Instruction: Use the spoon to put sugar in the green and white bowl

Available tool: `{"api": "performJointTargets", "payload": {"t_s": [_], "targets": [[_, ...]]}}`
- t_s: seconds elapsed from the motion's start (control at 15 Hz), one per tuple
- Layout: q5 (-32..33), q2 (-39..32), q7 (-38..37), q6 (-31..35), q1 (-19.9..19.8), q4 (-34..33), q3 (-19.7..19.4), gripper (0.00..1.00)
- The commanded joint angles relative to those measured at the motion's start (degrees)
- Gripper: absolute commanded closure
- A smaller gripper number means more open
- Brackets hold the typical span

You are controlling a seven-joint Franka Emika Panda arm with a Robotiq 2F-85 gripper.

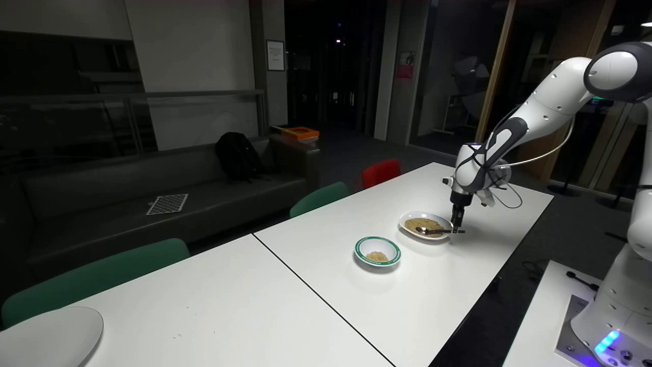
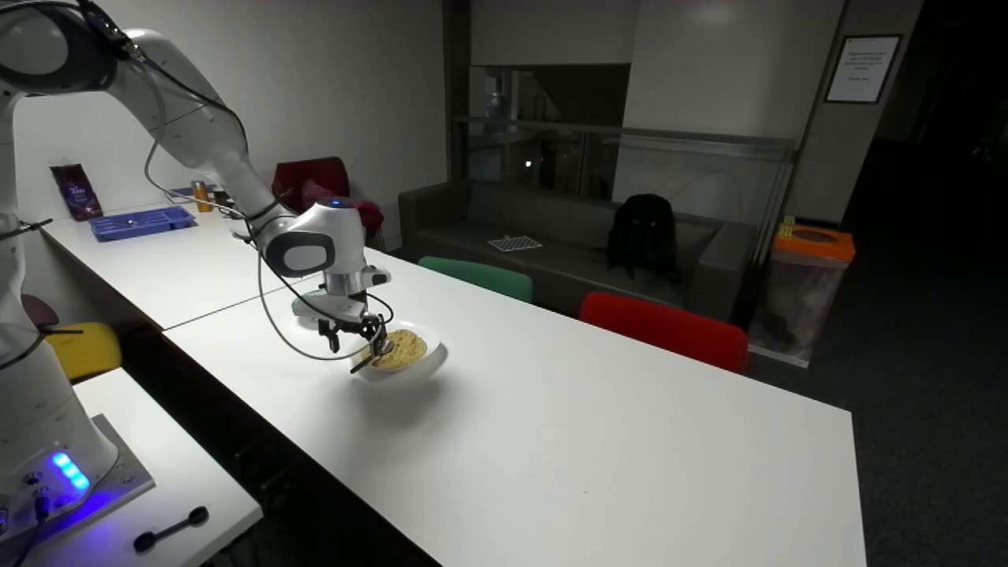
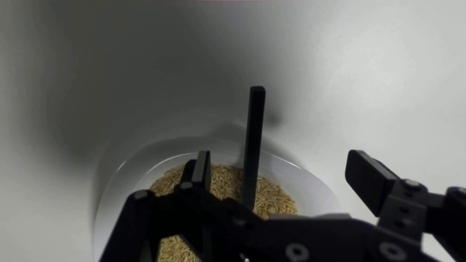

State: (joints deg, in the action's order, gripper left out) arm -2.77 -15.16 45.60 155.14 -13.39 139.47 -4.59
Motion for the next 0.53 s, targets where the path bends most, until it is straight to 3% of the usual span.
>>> {"api": "performJointTargets", "payload": {"t_s": [0.0, 0.47], "targets": [[1.37, 0.17, -1.31, -0.68, -0.39, -0.50, 0.13, 0.00], [1.06, -1.80, -1.14, -0.46, -0.63, -1.88, 0.41, 0.00]]}}
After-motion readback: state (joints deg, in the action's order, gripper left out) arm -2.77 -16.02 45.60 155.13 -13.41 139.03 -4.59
